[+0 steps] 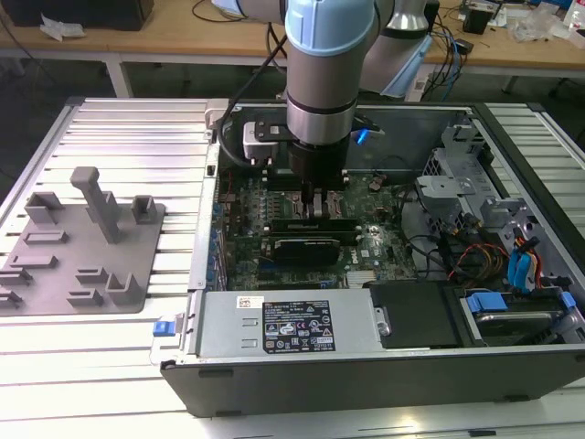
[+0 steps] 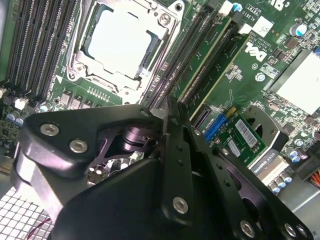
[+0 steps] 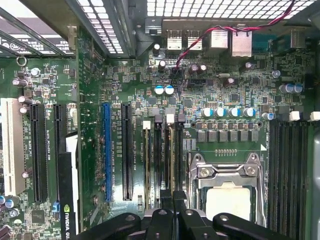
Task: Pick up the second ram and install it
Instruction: 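Insert the second ram into the second slot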
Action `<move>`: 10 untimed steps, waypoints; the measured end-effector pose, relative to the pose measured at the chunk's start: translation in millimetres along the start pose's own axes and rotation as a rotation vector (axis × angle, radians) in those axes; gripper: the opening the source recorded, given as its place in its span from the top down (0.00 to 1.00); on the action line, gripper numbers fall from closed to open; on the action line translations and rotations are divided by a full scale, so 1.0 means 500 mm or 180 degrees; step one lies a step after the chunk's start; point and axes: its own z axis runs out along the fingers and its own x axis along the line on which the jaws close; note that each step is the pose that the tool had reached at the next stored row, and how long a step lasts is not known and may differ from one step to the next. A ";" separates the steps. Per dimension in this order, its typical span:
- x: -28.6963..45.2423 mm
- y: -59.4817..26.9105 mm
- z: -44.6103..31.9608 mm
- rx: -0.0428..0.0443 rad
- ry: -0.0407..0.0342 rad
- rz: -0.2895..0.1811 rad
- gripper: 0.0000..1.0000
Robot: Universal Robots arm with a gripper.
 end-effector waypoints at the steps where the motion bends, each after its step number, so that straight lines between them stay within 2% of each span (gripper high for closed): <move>1: 0.000 0.000 0.004 0.0000 -0.0001 0.0000 0.91; 10: 0.000 0.000 0.010 0.0001 -0.0001 0.0000 0.91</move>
